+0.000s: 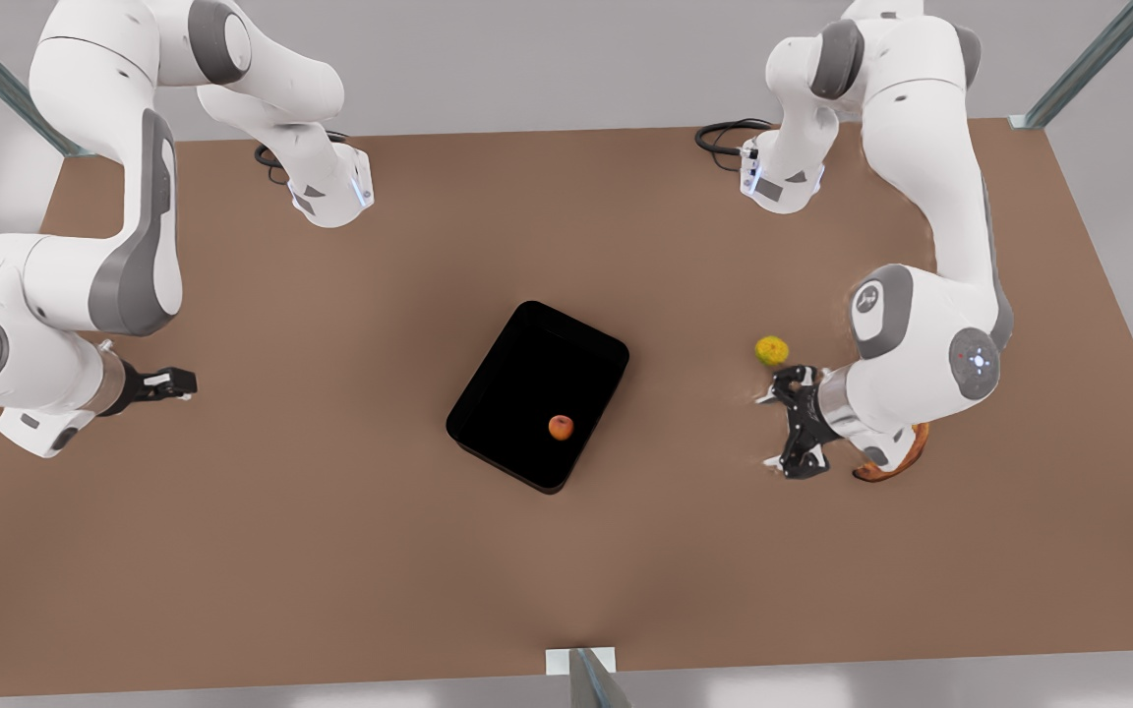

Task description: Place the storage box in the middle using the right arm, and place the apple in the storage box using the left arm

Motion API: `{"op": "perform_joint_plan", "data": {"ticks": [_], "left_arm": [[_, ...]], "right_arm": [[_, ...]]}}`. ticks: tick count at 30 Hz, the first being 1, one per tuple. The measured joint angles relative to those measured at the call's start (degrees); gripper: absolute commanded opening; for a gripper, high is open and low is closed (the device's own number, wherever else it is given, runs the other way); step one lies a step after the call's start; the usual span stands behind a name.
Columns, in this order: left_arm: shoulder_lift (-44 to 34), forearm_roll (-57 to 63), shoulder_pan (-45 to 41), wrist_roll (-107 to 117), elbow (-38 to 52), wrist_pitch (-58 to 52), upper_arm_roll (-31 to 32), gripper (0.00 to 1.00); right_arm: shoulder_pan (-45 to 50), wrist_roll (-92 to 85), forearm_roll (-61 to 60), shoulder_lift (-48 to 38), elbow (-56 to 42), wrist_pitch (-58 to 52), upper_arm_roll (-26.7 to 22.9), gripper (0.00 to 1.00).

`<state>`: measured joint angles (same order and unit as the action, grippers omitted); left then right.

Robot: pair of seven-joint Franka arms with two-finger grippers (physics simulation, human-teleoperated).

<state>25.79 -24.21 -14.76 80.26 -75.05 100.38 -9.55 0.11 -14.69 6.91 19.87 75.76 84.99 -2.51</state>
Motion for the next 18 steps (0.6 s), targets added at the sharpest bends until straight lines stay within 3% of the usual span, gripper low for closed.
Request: {"op": "perform_joint_plan", "data": {"ticks": [2, 4, 5, 7, 10, 15, 18], "left_arm": [[-8.7, 3.2, 6.1, -32.8, -6.3, -1.2, 0.0, 1.00], [-17.9, 7.8, 6.7, -42.6, -11.5, -4.3, 0.1, 1.00], [-26.1, 10.0, 7.7, -60.7, -19.1, -4.8, 1.0, 1.00], [-33.0, 15.7, 11.1, -74.3, -26.4, -5.1, 6.3, 1.00], [-22.6, 20.0, 5.5, -79.1, -17.3, -9.9, 6.3, 1.00], [-21.7, 22.8, 11.8, -79.4, -17.4, -9.3, 7.1, 1.00], [-20.4, 23.3, 9.1, -79.4, -16.4, -9.3, 7.5, 1.00]], "right_arm": [[0.0, 0.1, -0.1, 0.0, 0.0, 0.0, 0.0, 1.00], [0.0, 0.1, -0.1, 0.0, 0.0, 0.0, 0.0, 1.00], [0.0, 0.1, -0.1, 0.0, 0.0, 0.0, 0.0, 1.00], [-0.1, 0.1, 0.0, 0.0, 0.0, 0.0, 0.0, 1.00], [0.0, 0.1, 0.0, 0.0, 0.0, 0.0, 0.0, 1.00], [0.0, 0.0, 0.0, 0.0, 0.0, 0.0, 0.0, 1.00], [0.0, 0.0, 0.0, 0.1, 0.0, 0.0, 0.0, 1.00]]}}
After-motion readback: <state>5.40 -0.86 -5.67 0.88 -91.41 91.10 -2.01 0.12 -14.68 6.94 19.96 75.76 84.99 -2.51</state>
